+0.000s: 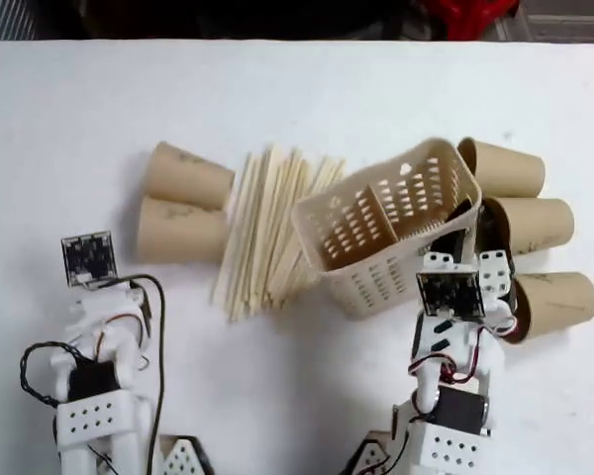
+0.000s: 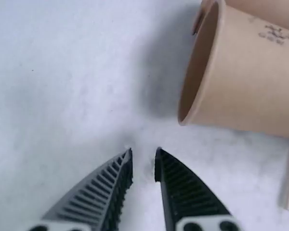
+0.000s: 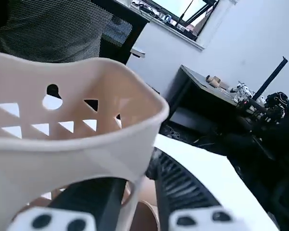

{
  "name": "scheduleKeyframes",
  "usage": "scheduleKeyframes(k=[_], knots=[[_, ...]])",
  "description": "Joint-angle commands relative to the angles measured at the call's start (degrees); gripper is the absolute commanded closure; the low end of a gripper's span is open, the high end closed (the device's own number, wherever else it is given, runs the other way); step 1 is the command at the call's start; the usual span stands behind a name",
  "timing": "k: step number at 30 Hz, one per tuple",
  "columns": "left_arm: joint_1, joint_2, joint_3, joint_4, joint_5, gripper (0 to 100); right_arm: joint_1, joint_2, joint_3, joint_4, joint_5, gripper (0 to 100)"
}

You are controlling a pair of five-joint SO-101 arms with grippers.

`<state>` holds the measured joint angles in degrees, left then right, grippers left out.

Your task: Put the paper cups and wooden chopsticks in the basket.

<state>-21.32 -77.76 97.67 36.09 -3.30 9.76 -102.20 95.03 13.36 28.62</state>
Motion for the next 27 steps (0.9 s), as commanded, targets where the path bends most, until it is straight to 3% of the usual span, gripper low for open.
scheduleKeyframes(k=[1, 5, 8, 18, 27], knots=[[0.7, -0.3, -0.3, -0.7, 0.5, 90, -0.1, -0.7, 1.6, -2.0, -3.1, 98.1], [0.7, -0.3, -0.3, -0.7, 0.5, 90, 0.6, -0.7, 1.4, -3.8, -9.6, 98.1], [0.7, -0.3, -0.3, -0.7, 0.5, 90, -0.4, -0.7, 1.3, -4.3, -10.4, 98.1], [0.7, -0.3, -0.3, -0.7, 0.5, 90, -5.2, -0.7, -12.0, 24.6, -9.9, 98.1], [0.7, -0.3, -0.3, -0.7, 0.5, 90, -6.8, 15.8, -20.4, 27.3, -10.4, 98.1]])
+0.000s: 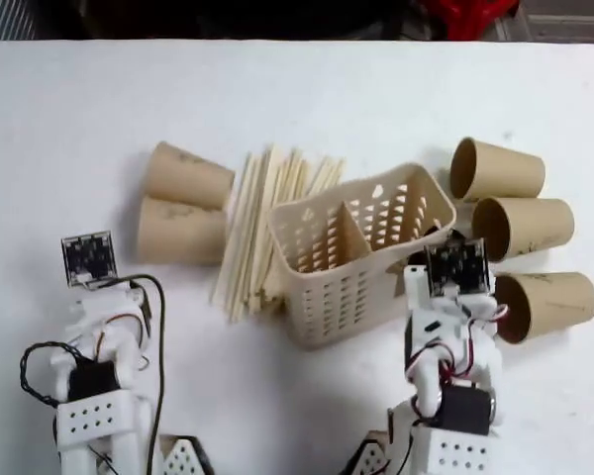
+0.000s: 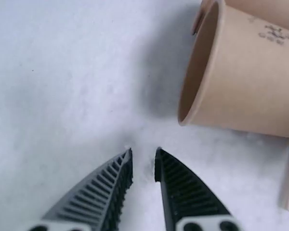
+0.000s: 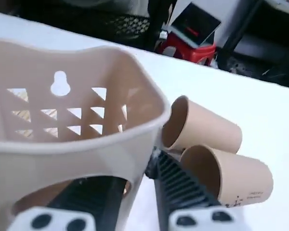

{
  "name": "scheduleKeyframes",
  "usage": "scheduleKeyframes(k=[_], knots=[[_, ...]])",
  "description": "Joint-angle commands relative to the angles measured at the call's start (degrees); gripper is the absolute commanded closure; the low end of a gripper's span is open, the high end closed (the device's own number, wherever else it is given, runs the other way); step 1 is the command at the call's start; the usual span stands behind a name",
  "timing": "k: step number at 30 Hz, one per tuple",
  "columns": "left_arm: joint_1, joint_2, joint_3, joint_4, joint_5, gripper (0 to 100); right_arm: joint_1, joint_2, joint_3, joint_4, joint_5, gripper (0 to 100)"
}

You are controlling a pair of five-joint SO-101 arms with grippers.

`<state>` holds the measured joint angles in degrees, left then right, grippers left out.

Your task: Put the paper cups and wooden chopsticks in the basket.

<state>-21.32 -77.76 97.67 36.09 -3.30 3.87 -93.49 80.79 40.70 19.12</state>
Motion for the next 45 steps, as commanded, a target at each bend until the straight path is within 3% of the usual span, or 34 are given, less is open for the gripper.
scheduleKeyframes(k=[1, 13, 25, 31, 34, 39, 45], knots=[[0.7, -0.3, -0.3, -0.7, 0.5, 90, -0.9, 10.3, -8.0, -0.2, -1.0, 98.1], [0.7, -0.3, -0.3, -0.7, 0.5, 90, -0.4, 29.3, -11.5, -27.7, -1.1, 98.1], [0.7, -0.6, -0.3, -1.3, -0.4, 90, -1.4, 32.3, -11.8, -38.3, -7.9, 98.1], [-2.7, -0.7, -2.5, -14.3, -24.7, 90, -2.3, 42.0, -11.8, -44.1, -8.9, 98.1], [-4.4, -0.6, -8.1, -15.2, -26.9, 90, -1.7, 44.1, -11.8, -45.6, -10.7, 98.1], [-3.8, -0.2, -28.8, 0.0, -26.6, 90, -1.7, 44.3, -10.0, -45.7, -11.2, 98.1], [8.3, 4.7, -58.3, 21.8, -23.3, 84, -1.1, 44.2, -6.2, -45.8, -10.5, 98.1]])
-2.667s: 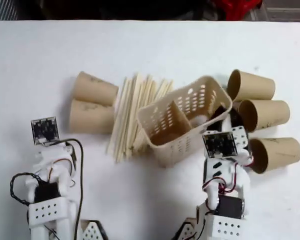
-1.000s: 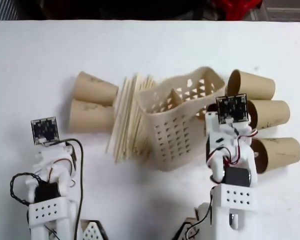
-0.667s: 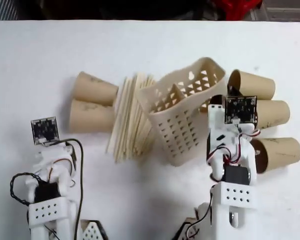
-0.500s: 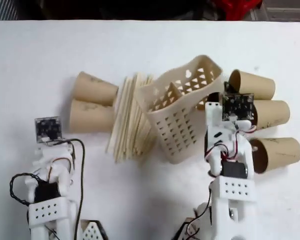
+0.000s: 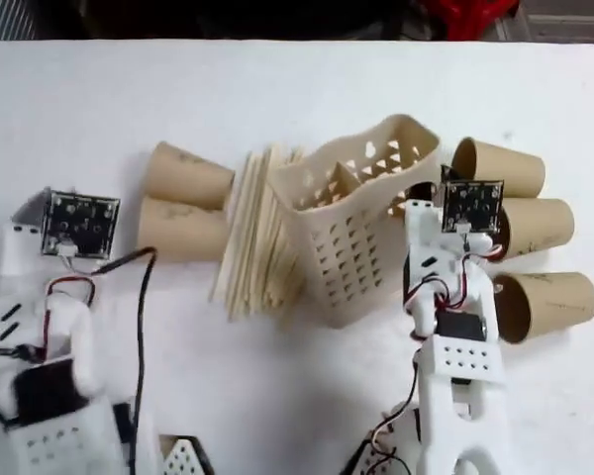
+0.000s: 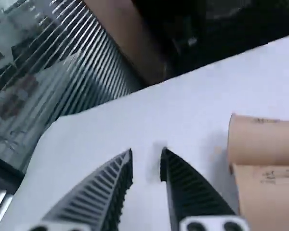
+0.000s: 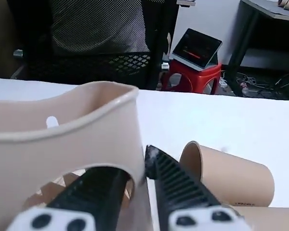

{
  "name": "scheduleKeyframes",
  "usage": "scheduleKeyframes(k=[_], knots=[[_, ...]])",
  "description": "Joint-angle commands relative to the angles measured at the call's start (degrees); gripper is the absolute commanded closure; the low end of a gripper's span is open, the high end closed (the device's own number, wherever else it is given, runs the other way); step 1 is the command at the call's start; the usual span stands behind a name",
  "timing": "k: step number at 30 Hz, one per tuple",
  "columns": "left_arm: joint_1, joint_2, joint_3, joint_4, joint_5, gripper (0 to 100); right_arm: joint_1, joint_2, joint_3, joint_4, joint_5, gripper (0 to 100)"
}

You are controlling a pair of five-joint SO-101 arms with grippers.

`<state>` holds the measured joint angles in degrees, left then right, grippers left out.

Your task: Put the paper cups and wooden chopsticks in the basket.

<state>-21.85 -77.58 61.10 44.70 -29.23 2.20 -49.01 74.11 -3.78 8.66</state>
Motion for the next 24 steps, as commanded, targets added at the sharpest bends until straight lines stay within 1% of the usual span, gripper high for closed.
scheduleKeyframes(k=[1, 3, 6, 10, 14, 16, 20, 24], knots=[[12.4, 7.4, -26.2, 16.4, 3.3, 84, 0.7, -0.3, 1.3, -1.3, 0.8, 98.1], [19.3, 14.6, -35.5, 22.2, 5.2, 84, 0.8, -0.3, 2.7, -1.3, 2.5, 98.1], [28.2, 27.3, -49.4, 28.3, 10.1, 83, 1.0, -0.3, 4.0, -1.3, 3.5, 98.1], [36.7, 44.8, -68.7, 34.0, 15.9, 83, 1.0, -0.3, 4.4, -1.3, 3.5, 98.1], [40.0, 62.4, -86.9, 39.7, 21.3, 76, 1.0, -0.3, 4.4, -1.2, 3.6, 98.1], [41.3, 70.8, -94.6, 43.3, 22.2, 73, 1.0, -0.3, 5.0, -1.2, 3.6, 98.1], [43.0, 85.5, -107.6, 49.5, 22.2, 72, 0.9, -0.3, 6.2, -1.3, 6.3, 98.1], [43.1, 97.0, -117.5, 52.7, 22.0, 72, 0.8, -0.3, 6.7, -1.3, 6.3, 98.1]])
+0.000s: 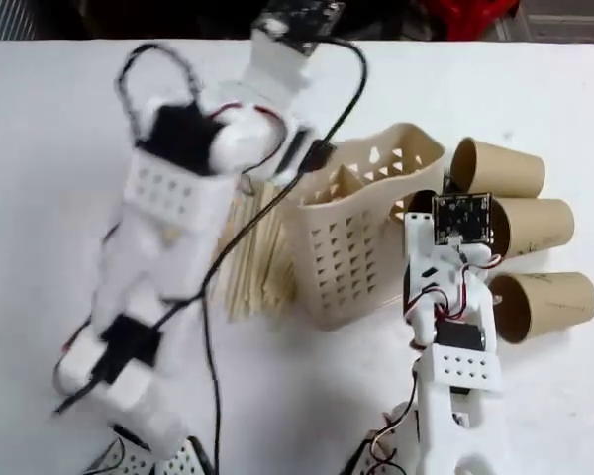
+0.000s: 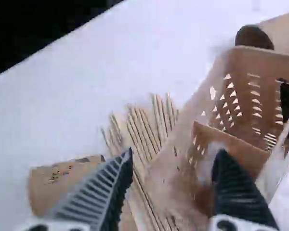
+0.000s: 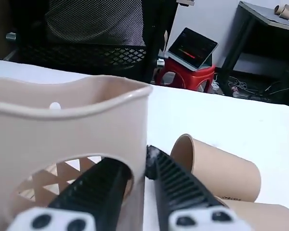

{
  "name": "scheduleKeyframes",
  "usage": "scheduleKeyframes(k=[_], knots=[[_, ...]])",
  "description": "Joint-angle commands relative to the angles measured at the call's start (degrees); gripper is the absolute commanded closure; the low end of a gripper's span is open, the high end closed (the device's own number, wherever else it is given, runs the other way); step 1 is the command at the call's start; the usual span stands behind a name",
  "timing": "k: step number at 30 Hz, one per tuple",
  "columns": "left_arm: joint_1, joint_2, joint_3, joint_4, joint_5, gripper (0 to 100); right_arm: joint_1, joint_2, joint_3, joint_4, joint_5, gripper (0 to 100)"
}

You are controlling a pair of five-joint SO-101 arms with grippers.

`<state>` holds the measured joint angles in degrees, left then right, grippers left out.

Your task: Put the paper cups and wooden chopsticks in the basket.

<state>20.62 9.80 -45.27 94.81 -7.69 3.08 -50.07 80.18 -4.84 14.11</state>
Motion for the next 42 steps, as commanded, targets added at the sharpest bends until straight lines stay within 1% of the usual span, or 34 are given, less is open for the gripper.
scheduleKeyframes(k=[1, 8, 12, 14, 16, 18, 20, 21, 22, 24, 28, 31, 35, 38, 42], knots=[[0.5, 12.4, -12.8, 3.1, 0.4, 72, 0.1, 0.7, 0.6, -0.2, 0.9, 98.1], [0.2, 27.0, -20.1, 4.1, -2.6, 72, 0.0, 0.7, 0.7, -0.2, 1.1, 98.1], [0.5, 32.6, -23.2, 4.3, -5.4, 73, -0.3, 0.7, 0.7, -0.2, 1.1, 98.1], [1.7, 34.8, -23.9, 4.3, -6.6, 73, -0.4, 0.7, 0.7, -0.2, 1.1, 98.1], [2.9, 36.2, -24.1, 4.0, -8.0, 78, -0.4, 0.7, 0.7, -0.2, 1.1, 98.1], [4.2, 36.9, -24.1, 3.4, -9.5, 87, -0.4, 0.7, 0.7, -0.1, 1.2, 98.1], [4.9, 36.9, -24.1, 2.1, -9.4, 97, -0.4, 0.7, 0.7, 0.1, 1.2, 98.0], [5.1, 36.9, -24.4, 1.5, -9.5, 99, -0.4, 0.7, 0.7, 0.1, 1.2, 98.0], [5.2, 36.9, -25.3, 1.1, -9.5, 97, -0.3, 0.7, 0.7, 0.3, 1.2, 97.9], [5.4, 37.1, -28.5, 1.0, -9.5, 98, 0.0, 0.7, 0.7, 0.8, 1.2, 95.4], [5.6, 37.5, -33.0, 1.1, -9.2, 98, 0.0, -0.1, 0.4, 6.4, 1.3, 84.9], [5.4, 37.6, -32.9, 0.9, -6.3, 98, 0.1, -4.6, 0.4, 12.5, 1.3, 79.7], [5.1, 37.6, -32.8, -0.3, -3.1, 98, 0.1, -14.9, 0.4, 23.8, 1.3, 80.1], [5.1, 37.7, -32.4, 0.6, 1.1, 98, 1.4, -24.9, 0.4, 32.7, 1.3, 81.5], [5.8, 37.7, -27.5, 0.9, 6.1, 98, 4.1, -38.6, 0.4, 44.2, 1.8, 84.6]])
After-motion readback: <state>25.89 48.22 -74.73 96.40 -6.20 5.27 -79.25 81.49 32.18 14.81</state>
